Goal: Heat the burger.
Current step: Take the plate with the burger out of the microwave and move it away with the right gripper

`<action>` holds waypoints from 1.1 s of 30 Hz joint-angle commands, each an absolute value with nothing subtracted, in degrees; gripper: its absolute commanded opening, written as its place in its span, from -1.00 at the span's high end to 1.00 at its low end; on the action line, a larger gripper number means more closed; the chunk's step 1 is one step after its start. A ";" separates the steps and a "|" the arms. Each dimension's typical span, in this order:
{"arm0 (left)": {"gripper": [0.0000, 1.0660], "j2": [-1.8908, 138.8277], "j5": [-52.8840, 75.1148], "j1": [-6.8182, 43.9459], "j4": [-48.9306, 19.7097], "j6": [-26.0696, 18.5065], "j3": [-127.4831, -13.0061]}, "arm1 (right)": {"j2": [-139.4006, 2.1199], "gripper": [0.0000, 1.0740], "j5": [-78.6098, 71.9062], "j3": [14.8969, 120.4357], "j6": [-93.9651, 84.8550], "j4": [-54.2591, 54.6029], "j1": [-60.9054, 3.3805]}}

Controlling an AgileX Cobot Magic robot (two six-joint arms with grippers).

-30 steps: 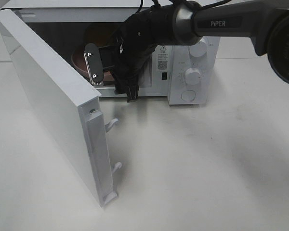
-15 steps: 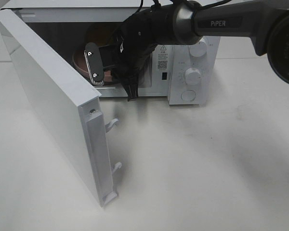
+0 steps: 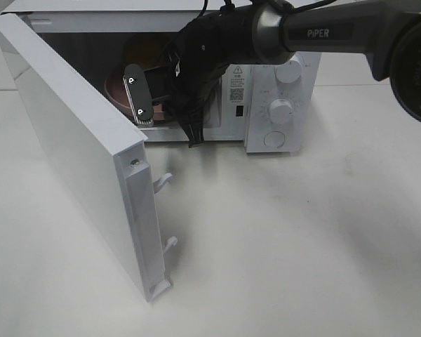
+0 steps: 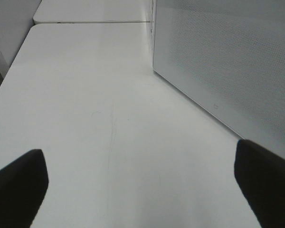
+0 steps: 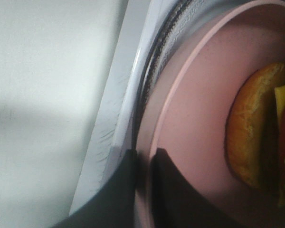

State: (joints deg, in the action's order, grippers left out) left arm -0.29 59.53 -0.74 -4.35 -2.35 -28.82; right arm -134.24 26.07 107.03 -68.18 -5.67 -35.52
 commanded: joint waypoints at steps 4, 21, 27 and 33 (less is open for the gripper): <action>-0.88 -1.32 59.47 -0.69 -4.41 -2.35 -28.59 | -133.73 1.00 30.14 106.97 -69.16 -5.44 -35.70; -0.88 -1.32 59.47 -0.69 -4.41 -2.35 -28.59 | -125.54 1.00 26.07 97.57 -80.33 -0.86 -36.38; -0.88 -1.32 59.47 -0.69 -4.41 -2.35 -28.59 | -122.33 1.00 24.18 93.22 -82.85 1.03 -36.38; -0.88 -1.32 59.47 -0.69 -4.41 -2.35 -28.59 | -119.98 1.00 23.89 89.84 -85.03 3.15 -36.38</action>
State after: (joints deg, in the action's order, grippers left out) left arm -0.29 59.53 -0.74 -4.35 -2.35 -28.82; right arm -122.10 26.41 90.87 -83.19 2.12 -36.10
